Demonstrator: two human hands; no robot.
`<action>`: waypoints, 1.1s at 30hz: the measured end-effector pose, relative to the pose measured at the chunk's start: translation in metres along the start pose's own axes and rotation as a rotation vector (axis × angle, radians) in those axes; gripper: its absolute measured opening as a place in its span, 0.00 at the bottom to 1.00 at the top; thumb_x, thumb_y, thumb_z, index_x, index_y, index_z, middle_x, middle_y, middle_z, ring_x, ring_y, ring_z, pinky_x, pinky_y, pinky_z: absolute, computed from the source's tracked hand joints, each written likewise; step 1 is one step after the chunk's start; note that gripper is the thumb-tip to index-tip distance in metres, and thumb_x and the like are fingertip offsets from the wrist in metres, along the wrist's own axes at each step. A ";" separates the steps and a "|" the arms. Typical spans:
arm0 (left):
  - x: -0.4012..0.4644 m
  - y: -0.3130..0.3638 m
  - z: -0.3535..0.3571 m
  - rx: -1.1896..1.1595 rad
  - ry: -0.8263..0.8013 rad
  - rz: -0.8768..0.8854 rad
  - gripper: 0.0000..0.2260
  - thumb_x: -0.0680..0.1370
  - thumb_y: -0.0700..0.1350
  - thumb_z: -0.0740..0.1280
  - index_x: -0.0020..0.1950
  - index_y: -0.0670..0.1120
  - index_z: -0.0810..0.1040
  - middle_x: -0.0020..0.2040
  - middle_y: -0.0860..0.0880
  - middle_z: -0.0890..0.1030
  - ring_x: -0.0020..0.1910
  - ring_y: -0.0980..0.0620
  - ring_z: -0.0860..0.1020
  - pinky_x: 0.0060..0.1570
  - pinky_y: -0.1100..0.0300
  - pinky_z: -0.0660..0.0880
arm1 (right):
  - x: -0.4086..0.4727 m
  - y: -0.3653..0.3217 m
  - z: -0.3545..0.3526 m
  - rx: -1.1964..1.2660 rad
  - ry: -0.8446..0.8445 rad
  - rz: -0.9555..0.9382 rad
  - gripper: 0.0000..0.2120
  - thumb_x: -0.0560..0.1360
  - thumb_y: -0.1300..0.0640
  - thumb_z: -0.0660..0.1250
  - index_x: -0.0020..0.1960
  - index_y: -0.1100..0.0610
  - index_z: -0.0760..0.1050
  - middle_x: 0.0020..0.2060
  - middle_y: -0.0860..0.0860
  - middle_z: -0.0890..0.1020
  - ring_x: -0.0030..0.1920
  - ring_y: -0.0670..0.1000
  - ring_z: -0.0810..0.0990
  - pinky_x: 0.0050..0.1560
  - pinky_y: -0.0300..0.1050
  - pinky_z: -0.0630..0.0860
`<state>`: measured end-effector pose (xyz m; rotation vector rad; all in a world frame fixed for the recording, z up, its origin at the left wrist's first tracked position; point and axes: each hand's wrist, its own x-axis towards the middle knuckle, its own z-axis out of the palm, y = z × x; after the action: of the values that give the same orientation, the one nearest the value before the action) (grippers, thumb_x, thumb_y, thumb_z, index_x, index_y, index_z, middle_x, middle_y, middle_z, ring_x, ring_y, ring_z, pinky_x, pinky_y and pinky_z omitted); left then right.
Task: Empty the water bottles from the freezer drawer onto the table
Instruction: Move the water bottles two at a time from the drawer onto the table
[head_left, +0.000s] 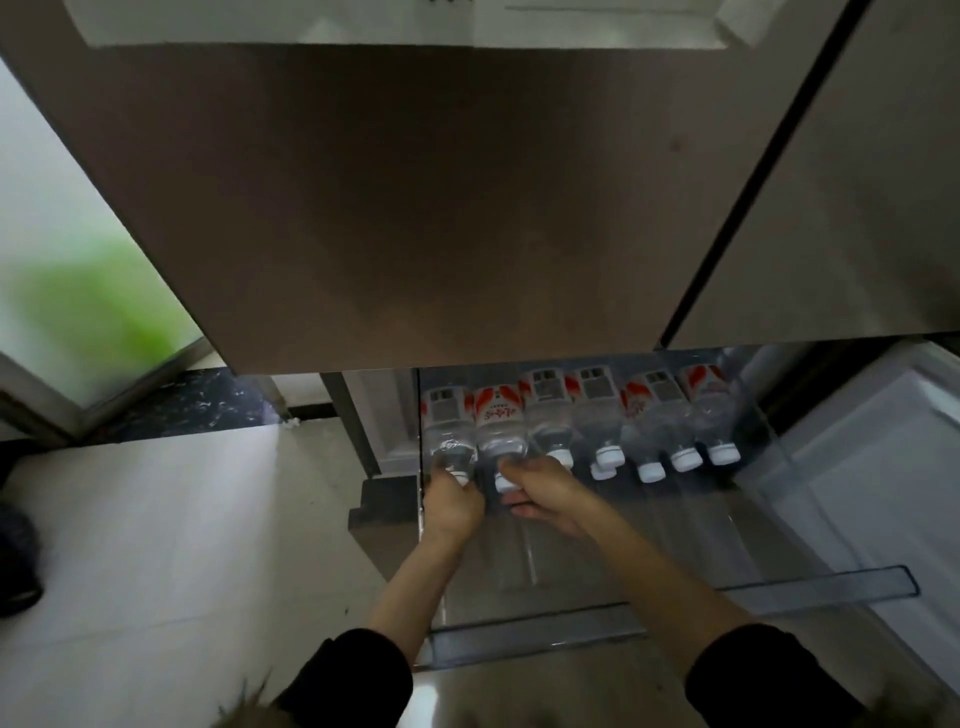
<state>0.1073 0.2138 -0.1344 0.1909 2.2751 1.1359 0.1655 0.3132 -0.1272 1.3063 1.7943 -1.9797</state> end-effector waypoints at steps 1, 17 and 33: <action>0.001 0.000 0.002 -0.020 0.012 -0.027 0.16 0.78 0.41 0.61 0.64 0.40 0.69 0.57 0.37 0.78 0.55 0.39 0.76 0.50 0.54 0.72 | 0.001 0.000 -0.001 0.009 -0.012 0.002 0.12 0.79 0.55 0.60 0.59 0.59 0.72 0.46 0.52 0.78 0.44 0.49 0.76 0.41 0.38 0.74; -0.063 0.023 0.001 -0.094 0.348 0.220 0.15 0.72 0.44 0.69 0.49 0.45 0.62 0.45 0.45 0.76 0.41 0.48 0.77 0.36 0.56 0.75 | -0.052 -0.016 -0.051 -0.318 -0.010 -0.150 0.11 0.76 0.50 0.64 0.38 0.55 0.74 0.30 0.51 0.77 0.28 0.45 0.74 0.27 0.33 0.70; -0.089 0.062 -0.059 0.254 0.390 0.616 0.10 0.75 0.50 0.65 0.46 0.47 0.66 0.40 0.49 0.75 0.35 0.56 0.72 0.31 0.66 0.67 | -0.121 -0.056 -0.076 -0.862 0.454 -0.646 0.14 0.69 0.48 0.67 0.43 0.59 0.70 0.41 0.56 0.79 0.42 0.57 0.77 0.31 0.42 0.65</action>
<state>0.1390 0.1789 -0.0208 0.8895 2.8089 1.2493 0.2393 0.3434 0.0042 0.9618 3.0631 -0.7986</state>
